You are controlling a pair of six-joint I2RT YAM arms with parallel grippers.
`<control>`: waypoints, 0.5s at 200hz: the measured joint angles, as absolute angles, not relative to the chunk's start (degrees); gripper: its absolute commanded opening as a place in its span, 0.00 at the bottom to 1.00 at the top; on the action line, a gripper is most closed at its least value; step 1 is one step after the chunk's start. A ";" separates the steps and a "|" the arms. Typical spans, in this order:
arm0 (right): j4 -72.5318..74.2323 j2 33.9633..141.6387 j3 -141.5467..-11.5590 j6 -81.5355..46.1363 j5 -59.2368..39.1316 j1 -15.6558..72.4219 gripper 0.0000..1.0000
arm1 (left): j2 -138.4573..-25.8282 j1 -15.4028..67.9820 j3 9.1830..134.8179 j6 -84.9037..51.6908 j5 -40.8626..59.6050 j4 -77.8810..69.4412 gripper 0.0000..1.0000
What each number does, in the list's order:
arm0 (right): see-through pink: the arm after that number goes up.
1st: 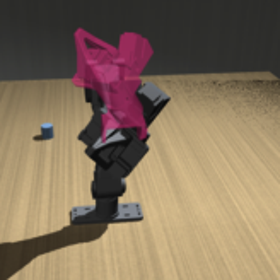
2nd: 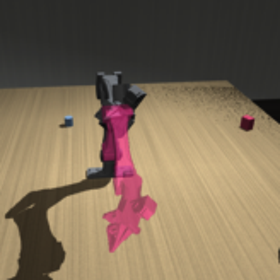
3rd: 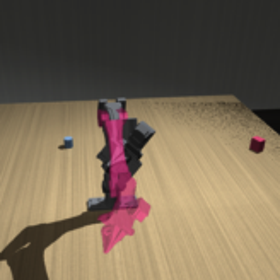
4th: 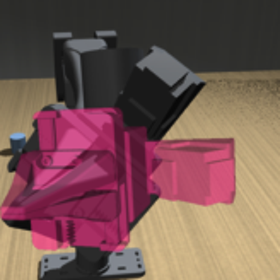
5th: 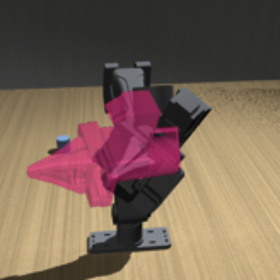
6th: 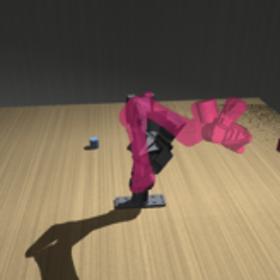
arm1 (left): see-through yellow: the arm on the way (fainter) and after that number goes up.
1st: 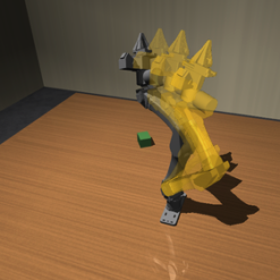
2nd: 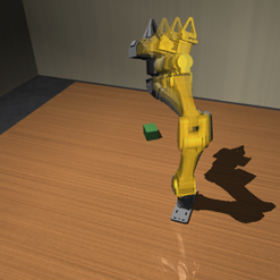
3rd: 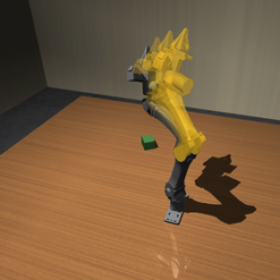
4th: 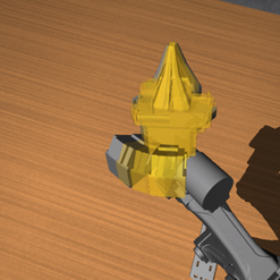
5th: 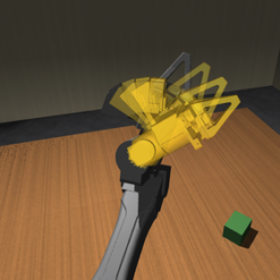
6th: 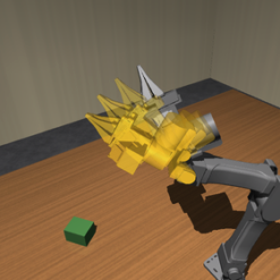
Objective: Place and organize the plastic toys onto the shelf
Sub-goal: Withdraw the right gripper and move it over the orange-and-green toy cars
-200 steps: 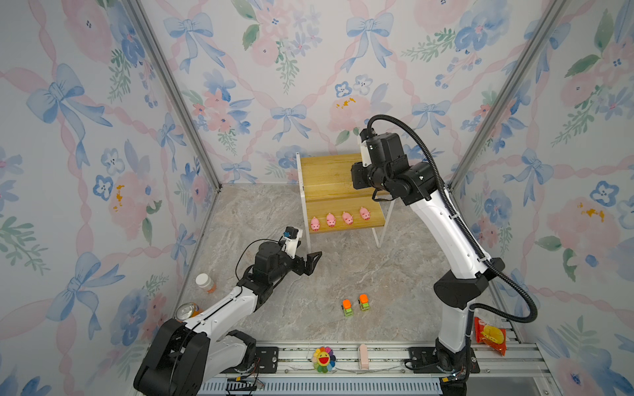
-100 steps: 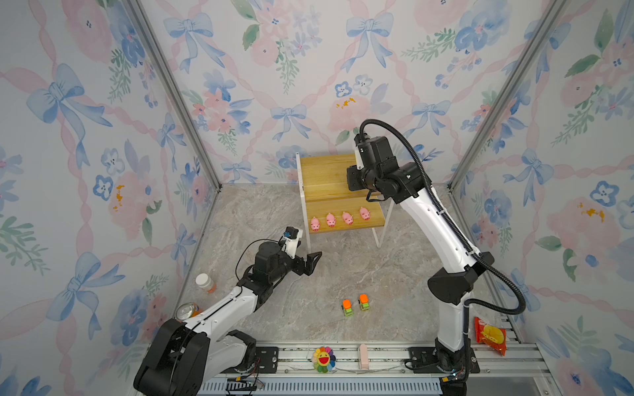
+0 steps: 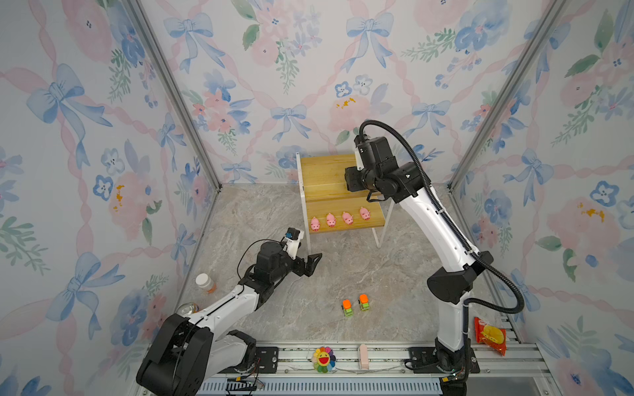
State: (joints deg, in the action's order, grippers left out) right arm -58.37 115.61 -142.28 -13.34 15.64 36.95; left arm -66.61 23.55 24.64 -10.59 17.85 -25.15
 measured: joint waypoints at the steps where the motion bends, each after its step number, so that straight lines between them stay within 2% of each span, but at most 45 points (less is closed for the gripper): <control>1: -58.37 115.61 -142.28 -13.21 15.66 36.95 0.63 | -66.61 23.55 24.64 -10.59 17.82 -25.12 0.98; 62: -59.09 112.12 -140.44 -10.98 16.32 38.65 0.71 | -66.61 23.55 24.64 -10.50 17.80 -25.15 0.98; 78: -57.82 105.51 -133.19 -9.89 17.43 41.36 0.71 | -66.72 23.53 24.64 -10.50 17.78 -25.15 0.98; 100: -52.64 91.74 -116.18 -9.80 17.02 45.78 0.71 | -66.94 23.49 24.64 -10.50 17.43 -25.12 0.98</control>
State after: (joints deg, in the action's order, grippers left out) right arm -52.64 91.74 -116.18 -9.80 17.02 45.78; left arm -66.94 23.49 24.64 -10.50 17.43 -25.12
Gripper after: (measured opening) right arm 0.711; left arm 0.980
